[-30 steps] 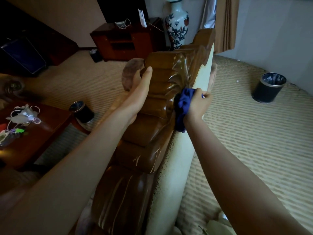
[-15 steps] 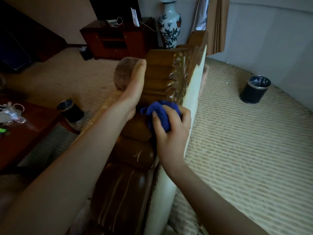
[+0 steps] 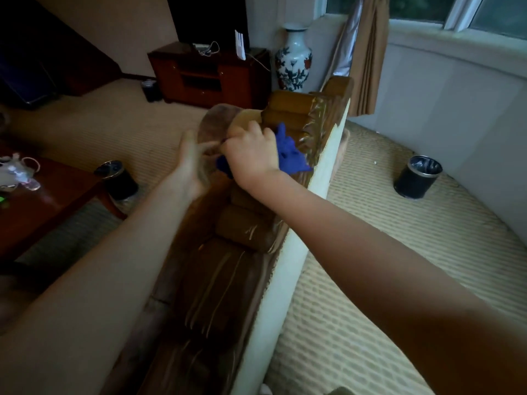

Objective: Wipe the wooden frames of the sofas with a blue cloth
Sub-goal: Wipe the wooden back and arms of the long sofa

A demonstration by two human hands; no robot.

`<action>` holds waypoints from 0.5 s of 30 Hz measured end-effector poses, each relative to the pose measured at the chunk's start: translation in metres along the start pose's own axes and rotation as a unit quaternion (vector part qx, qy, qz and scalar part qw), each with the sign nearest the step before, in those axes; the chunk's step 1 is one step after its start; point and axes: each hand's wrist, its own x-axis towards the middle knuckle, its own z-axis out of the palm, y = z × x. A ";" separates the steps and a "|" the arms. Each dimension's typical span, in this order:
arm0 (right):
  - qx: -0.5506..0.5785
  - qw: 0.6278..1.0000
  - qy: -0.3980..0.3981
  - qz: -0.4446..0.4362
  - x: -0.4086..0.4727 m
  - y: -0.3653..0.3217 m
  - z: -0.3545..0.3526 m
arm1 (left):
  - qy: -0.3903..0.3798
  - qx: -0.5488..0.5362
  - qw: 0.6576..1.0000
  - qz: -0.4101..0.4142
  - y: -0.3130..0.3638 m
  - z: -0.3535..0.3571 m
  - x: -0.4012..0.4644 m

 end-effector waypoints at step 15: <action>0.391 0.890 0.012 0.236 -0.128 0.070 0.045 | 0.042 0.346 0.934 0.077 -0.039 -0.005 -0.092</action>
